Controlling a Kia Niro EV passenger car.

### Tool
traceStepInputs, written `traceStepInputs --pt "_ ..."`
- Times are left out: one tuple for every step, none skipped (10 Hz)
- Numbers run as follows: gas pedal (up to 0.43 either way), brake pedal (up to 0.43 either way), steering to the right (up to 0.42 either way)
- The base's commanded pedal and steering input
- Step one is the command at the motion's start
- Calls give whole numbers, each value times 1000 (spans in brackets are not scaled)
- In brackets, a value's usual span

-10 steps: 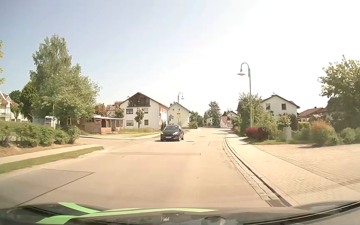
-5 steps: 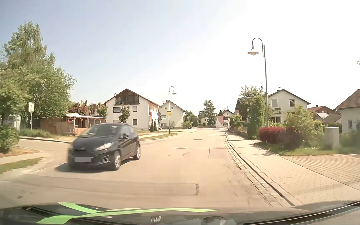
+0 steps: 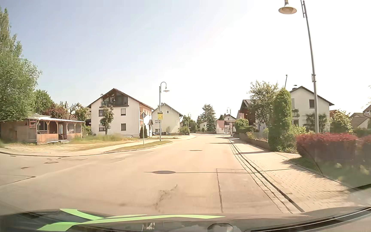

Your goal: Follow the waypoints while adhering to traffic rules and regulations

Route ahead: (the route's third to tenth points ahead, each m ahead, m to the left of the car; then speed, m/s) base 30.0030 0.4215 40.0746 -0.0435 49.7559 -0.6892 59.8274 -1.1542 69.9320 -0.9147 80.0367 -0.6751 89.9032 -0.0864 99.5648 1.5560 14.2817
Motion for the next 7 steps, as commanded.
traceStepInputs --pt "67 0 17" --pt "67 0 17" --pt "67 0 17" --pt "67 0 17" --pt "79 0 16" --pt "79 0 17" --pt "67 0 17"
